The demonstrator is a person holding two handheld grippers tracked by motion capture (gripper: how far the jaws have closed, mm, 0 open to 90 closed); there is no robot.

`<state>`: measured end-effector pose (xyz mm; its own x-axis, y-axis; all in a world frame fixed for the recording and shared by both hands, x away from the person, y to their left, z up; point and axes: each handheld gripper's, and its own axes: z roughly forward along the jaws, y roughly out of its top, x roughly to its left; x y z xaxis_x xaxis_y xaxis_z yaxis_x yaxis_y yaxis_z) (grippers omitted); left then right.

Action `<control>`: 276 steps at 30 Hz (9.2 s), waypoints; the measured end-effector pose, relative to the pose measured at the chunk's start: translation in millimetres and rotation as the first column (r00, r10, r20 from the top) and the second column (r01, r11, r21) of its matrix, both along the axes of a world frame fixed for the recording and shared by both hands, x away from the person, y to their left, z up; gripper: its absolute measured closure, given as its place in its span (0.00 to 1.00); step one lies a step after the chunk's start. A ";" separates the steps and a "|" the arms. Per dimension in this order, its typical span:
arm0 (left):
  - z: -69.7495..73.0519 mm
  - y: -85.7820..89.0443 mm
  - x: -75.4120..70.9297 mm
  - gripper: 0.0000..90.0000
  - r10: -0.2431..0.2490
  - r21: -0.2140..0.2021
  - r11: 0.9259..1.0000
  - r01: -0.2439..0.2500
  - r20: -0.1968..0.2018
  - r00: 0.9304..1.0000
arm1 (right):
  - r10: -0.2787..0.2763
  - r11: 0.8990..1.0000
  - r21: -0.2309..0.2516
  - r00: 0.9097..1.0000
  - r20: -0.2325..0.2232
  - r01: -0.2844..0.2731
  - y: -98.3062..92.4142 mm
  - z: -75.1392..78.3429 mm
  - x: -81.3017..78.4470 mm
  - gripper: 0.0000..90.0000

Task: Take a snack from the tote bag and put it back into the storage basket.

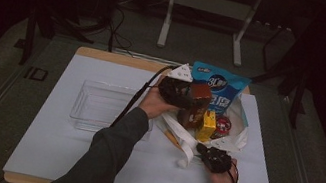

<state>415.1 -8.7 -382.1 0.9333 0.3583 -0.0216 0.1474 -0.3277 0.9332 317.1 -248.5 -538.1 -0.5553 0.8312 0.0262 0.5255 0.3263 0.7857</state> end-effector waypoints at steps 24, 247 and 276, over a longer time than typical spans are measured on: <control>22.7 23.1 -17.1 0.48 -0.027 -0.020 0.999 0.028 0.019 0.999 | 0.000 1.000 0.005 1.000 -0.003 0.001 -0.1 0.0 0.2 0.98; -47.1 89.3 -23.0 0.28 0.008 0.525 0.843 0.119 -0.233 0.972 | 0.000 1.000 0.007 1.000 -0.009 0.000 -0.8 0.0 0.6 0.97; -26.8 81.6 -25.4 0.38 0.055 0.422 0.907 -0.004 -0.107 0.993 | -0.002 1.000 0.005 1.000 -0.004 0.002 -0.5 -0.1 0.3 0.97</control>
